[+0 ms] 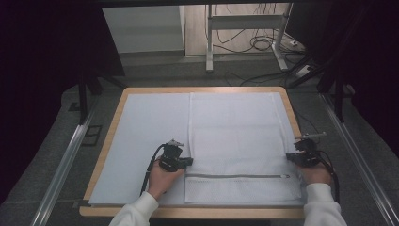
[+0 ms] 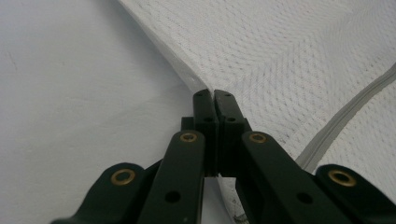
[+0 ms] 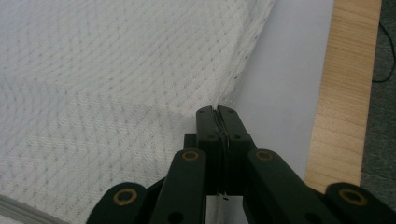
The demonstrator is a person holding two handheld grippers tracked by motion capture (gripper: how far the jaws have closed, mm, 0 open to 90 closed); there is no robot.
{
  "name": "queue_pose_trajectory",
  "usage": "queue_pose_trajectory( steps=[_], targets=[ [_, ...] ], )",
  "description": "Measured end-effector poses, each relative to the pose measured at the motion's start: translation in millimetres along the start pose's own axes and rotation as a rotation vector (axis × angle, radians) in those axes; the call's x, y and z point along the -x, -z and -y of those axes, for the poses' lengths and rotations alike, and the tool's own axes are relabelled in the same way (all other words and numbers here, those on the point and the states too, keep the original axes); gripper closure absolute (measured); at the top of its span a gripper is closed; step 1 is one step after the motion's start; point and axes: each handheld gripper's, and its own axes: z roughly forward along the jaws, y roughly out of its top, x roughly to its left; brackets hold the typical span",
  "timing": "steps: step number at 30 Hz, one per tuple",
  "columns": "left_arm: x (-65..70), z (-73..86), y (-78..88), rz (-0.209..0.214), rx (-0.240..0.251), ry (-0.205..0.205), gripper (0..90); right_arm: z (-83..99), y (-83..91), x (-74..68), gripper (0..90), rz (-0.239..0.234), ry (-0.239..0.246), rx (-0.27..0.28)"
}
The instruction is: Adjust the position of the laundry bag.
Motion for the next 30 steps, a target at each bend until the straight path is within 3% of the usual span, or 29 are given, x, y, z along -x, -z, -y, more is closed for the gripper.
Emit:
queue_pose_trajectory(
  steps=[30],
  targets=[
    [-9.9,-0.5,7.8,-0.012,0.017,0.011,90.0,-1.7,-1.0,-10.3,87.4,-0.042,0.032,0.036]
  ],
)
